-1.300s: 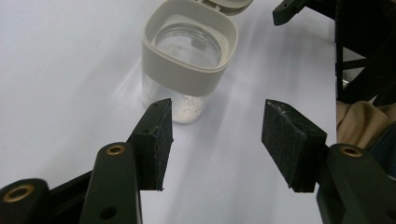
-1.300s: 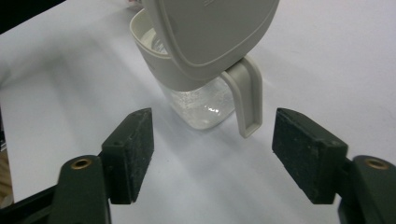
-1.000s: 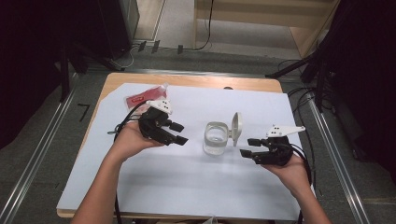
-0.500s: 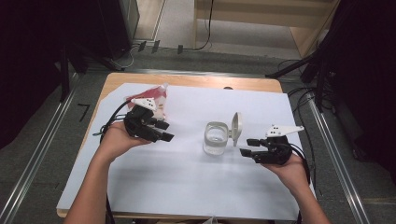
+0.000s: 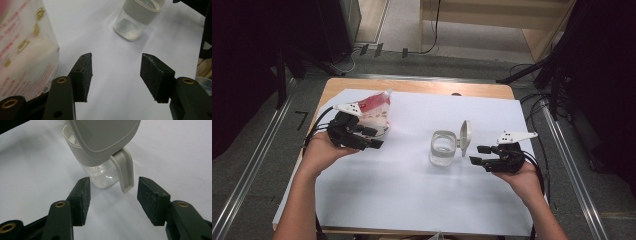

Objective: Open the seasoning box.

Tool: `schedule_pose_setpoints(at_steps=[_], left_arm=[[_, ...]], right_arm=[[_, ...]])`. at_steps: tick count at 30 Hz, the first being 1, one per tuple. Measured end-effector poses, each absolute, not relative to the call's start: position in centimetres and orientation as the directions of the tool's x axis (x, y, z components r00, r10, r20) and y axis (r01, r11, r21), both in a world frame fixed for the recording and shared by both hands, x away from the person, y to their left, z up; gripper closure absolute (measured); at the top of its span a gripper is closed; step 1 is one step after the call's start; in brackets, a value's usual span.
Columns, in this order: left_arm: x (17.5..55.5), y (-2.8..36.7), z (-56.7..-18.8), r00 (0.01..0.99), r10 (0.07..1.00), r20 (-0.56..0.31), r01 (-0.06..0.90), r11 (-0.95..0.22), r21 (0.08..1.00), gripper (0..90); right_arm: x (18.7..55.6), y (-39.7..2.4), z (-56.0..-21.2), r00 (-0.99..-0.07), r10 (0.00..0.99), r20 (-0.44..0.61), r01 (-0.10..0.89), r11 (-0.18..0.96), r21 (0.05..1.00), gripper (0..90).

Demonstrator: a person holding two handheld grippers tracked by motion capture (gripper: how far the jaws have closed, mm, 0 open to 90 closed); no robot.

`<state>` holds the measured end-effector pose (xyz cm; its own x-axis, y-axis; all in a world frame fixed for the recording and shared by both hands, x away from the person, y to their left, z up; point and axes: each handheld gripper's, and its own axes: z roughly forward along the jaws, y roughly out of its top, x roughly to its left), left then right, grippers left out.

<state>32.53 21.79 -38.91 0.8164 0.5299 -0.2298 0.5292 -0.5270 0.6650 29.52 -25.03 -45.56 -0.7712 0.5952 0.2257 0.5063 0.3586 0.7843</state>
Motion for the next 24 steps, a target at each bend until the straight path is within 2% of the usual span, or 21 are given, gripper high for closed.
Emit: schedule_pose_setpoints(at_steps=[24], left_arm=[[32.1, 28.6, -38.1, 0.716, 0.656, -0.239, 0.606, -0.414, 0.68, 44.2]], right_arm=[[29.8, -24.8, -45.7, -0.773, 0.598, 0.211, 0.506, 0.381, 0.774, 45.7]])
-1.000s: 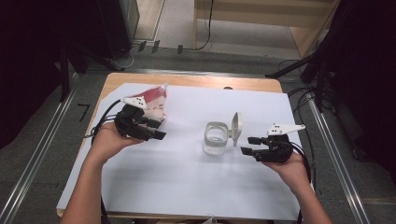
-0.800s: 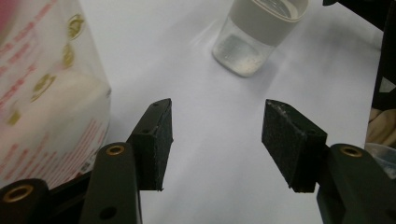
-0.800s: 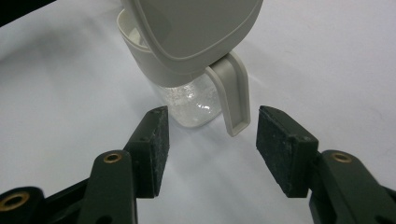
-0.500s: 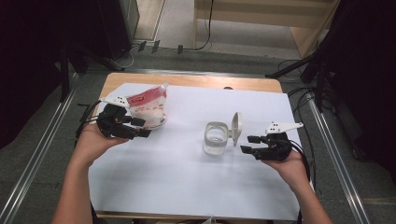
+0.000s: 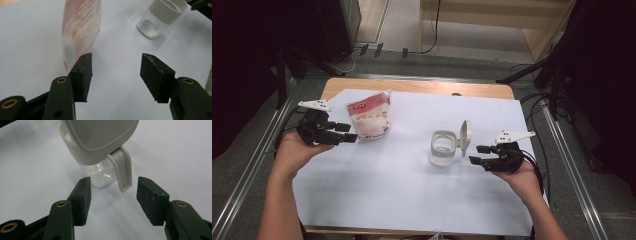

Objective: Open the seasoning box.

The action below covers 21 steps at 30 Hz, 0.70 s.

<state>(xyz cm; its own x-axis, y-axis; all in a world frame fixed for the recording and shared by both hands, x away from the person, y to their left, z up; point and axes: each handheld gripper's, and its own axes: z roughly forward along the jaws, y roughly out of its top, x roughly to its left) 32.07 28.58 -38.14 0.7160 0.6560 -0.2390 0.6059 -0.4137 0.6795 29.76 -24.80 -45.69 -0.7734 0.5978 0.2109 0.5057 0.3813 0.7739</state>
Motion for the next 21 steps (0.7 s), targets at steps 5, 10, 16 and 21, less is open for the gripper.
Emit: schedule_pose_setpoints(at_steps=[5, 10, 16, 21], left_arm=[[32.7, 29.0, -38.1, 0.702, 0.676, -0.225, 0.614, -0.413, 0.673, 44.2], [33.8, 29.3, -38.0, 0.694, 0.683, -0.23, 0.615, -0.395, 0.682, 44.1], [34.9, 28.8, -37.9, 0.685, 0.69, -0.233, 0.616, -0.377, 0.692, 44.2], [35.7, 28.0, -37.7, 0.695, 0.685, -0.219, 0.601, -0.386, 0.7, 45.0]], right_arm=[[29.8, -24.8, -45.8, -0.771, 0.602, 0.21, 0.508, 0.382, 0.772, 46.0], [29.6, -24.9, -45.8, -0.768, 0.606, 0.207, 0.51, 0.383, 0.77, 46.1], [29.4, -25.2, -45.9, -0.76, 0.618, 0.199, 0.511, 0.379, 0.772, 46.1], [29.2, -25.3, -46.0, -0.756, 0.625, 0.197, 0.515, 0.381, 0.768, 46.6]])
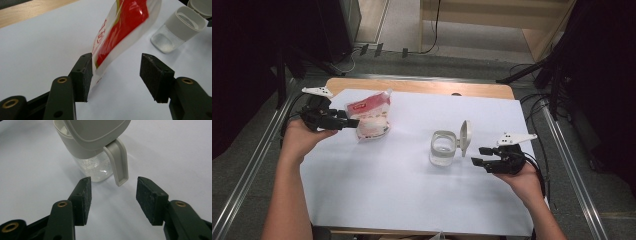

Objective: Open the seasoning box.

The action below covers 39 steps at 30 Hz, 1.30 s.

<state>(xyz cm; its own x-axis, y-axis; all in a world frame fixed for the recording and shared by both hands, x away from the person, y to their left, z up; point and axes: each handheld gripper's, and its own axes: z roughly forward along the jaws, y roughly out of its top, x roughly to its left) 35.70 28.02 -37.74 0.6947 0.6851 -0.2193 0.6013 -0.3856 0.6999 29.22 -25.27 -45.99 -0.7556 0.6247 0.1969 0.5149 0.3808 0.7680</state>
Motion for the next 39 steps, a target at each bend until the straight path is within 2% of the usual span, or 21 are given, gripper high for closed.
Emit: schedule_pose_setpoints(at_steps=[5, 6, 8, 15, 16, 18, 19, 21, 27, 35, 39], left_arm=[[36.9, 27.4, -37.8, 0.679, 0.69, -0.25, 0.615, -0.349, 0.707, 47.0], [37.0, 27.2, -37.8, 0.672, 0.695, -0.255, 0.619, -0.338, 0.709, 51.0], [37.3, 26.9, -37.9, 0.67, 0.698, -0.253, 0.613, -0.329, 0.718, 52.3], [38.1, 26.0, -38.4, 0.669, 0.706, -0.232, 0.617, -0.353, 0.703, 65.9], [38.2, 25.9, -38.5, 0.654, 0.706, -0.27, 0.642, -0.329, 0.693, 68.3], [38.3, 25.9, -38.5, 0.643, 0.713, -0.28, 0.651, -0.317, 0.69, 74.6], [38.3, 25.8, -38.5, 0.642, 0.711, -0.285, 0.653, -0.314, 0.689, 74.6], [38.2, 25.7, -38.5, 0.649, 0.711, -0.271, 0.645, -0.325, 0.692, 81.3], [38.0, 25.5, -38.3, 0.64, 0.728, -0.248, 0.647, -0.335, 0.685, 90.0], [38.2, 25.3, -37.9, 0.628, 0.707, -0.327, 0.679, -0.292, 0.674, 90.0], [37.7, 25.3, -36.8, 0.637, 0.673, -0.377, 0.681, -0.263, 0.683, 90.0]], right_arm=[[28.8, -25.2, -46.1, -0.756, 0.625, 0.197, 0.519, 0.387, 0.762, 46.6], [28.6, -25.3, -46.2, -0.756, 0.625, 0.197, 0.52, 0.389, 0.76, 46.6], [28.6, -25.3, -46.2, -0.758, 0.623, 0.194, 0.517, 0.392, 0.761, 46.6], [28.4, -25.4, -46.3, -0.755, 0.627, 0.192, 0.518, 0.39, 0.761, 46.6], [28.3, -25.4, -46.3, -0.754, 0.629, 0.189, 0.518, 0.394, 0.759, 46.6], [28.2, -25.4, -46.3, -0.752, 0.631, 0.19, 0.521, 0.393, 0.758, 46.7], [28.2, -25.4, -46.3, -0.752, 0.631, 0.19, 0.521, 0.393, 0.758, 46.7], [28.1, -25.2, -46.3, -0.757, 0.624, 0.194, 0.518, 0.392, 0.76, 47.6], [28.0, -24.9, -46.3, -0.772, 0.608, 0.185, 0.5, 0.401, 0.767, 47.4], [27.4, -24.1, -46.1, -0.802, 0.571, 0.174, 0.469, 0.421, 0.776, 49.5], [27.2, -23.9, -45.9, -0.796, 0.569, 0.207, 0.493, 0.411, 0.767, 49.2]])
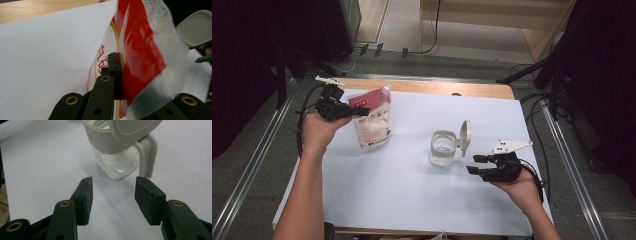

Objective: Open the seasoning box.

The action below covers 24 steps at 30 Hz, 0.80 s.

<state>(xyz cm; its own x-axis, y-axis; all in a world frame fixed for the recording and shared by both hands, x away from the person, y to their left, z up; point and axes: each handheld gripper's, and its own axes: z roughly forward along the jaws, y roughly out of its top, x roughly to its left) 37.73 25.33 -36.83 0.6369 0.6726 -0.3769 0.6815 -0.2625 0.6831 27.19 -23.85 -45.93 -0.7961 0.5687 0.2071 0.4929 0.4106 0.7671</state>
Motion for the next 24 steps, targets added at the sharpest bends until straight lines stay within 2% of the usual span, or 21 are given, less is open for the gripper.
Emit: schedule_pose_setpoints(at_steps=[6, 9, 14, 16, 24], left_arm=[[36.9, 24.8, -35.6, 0.67, 0.631, -0.391, 0.658, -0.262, 0.706, 90.0], [36.6, 24.7, -35.3, 0.679, 0.627, -0.382, 0.65, -0.27, 0.71, 90.0], [36.1, 24.5, -34.8, 0.686, 0.624, -0.375, 0.646, -0.286, 0.707, 90.0], [35.8, 24.4, -34.7, 0.669, 0.626, -0.4, 0.667, -0.267, 0.696, 90.0], [35.1, 24.4, -34.2, 0.667, 0.626, -0.404, 0.673, -0.273, 0.688, 90.0]], right_arm=[[26.5, -23.1, -45.8, -0.811, 0.54, 0.225, 0.494, 0.427, 0.758, 50.9], [26.1, -22.6, -45.8, -0.823, 0.531, 0.201, 0.471, 0.442, 0.763, 51.5], [25.7, -21.9, -45.5, -0.838, 0.499, 0.22, 0.466, 0.447, 0.764, 52.0], [25.4, -21.2, -45.4, -0.856, 0.473, 0.208, 0.44, 0.457, 0.773, 52.3], [24.9, -19.7, -45.0, -0.876, 0.433, 0.213, 0.417, 0.459, 0.785, 51.7]])
